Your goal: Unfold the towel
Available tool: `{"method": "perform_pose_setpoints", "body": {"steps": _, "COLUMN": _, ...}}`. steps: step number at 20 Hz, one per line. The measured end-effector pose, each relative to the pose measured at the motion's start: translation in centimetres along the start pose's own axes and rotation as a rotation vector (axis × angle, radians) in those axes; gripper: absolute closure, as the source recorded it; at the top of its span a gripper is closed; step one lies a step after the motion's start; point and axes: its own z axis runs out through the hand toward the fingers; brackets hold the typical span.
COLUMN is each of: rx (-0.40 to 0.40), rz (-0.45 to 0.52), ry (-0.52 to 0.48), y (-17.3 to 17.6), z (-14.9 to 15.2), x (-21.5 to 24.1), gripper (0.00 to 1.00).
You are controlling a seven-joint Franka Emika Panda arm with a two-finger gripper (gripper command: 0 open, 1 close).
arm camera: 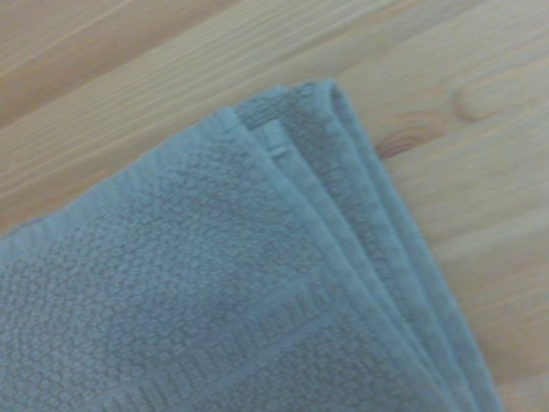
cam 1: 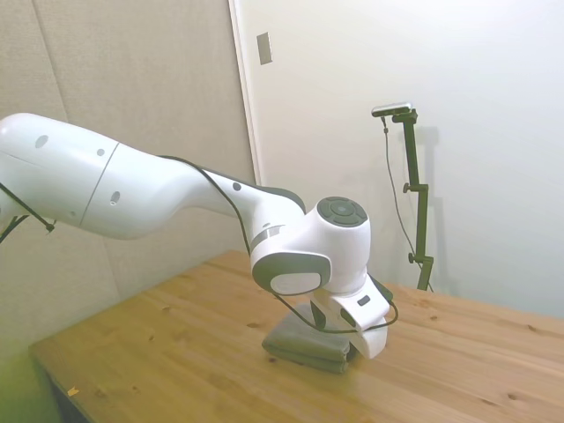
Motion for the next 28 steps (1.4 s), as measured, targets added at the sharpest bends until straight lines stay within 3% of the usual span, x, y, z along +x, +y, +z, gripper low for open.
{"method": "perform_pose_setpoints", "body": {"steps": 11, "rx": -0.011, "rz": -0.028, "ry": -0.052, "y": -0.7, "z": 1.7, "x": -0.7, "gripper": 1.0}}
{"method": "perform_pose_setpoints", "body": {"steps": 28, "rx": 0.011, "rz": -0.053, "ry": -0.05, "y": -1.2, "z": -0.4, "x": -1.3, "gripper": 1.0}}
